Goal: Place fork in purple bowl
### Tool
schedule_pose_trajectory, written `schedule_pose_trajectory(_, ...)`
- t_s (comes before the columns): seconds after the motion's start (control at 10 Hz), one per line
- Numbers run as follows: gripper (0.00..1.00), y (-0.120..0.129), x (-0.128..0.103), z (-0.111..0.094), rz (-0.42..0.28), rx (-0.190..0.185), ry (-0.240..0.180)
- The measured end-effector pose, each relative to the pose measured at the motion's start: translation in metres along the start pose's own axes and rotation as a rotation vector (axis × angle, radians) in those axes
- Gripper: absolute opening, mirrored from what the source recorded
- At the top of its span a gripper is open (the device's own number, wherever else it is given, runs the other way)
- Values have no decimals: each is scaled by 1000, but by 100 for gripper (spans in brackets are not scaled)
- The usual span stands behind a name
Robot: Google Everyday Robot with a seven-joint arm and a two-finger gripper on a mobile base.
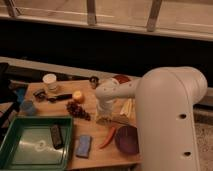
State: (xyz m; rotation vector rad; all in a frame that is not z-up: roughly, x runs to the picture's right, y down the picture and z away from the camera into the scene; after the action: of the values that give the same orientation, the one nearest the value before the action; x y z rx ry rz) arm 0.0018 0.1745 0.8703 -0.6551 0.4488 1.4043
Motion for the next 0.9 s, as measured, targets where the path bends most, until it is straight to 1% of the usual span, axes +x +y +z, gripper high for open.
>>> schedule_pose_trajectory(0.3,16,3,0,2,-8,6,5)
schedule_pose_trajectory(0.4,8,1,0,0,-10,5,4)
schedule_pose_trajectory(0.5,1,2,0,0,-10,5,6)
schedule_pose_trajectory(0.9,0,2,0,-2,-8,4,5)
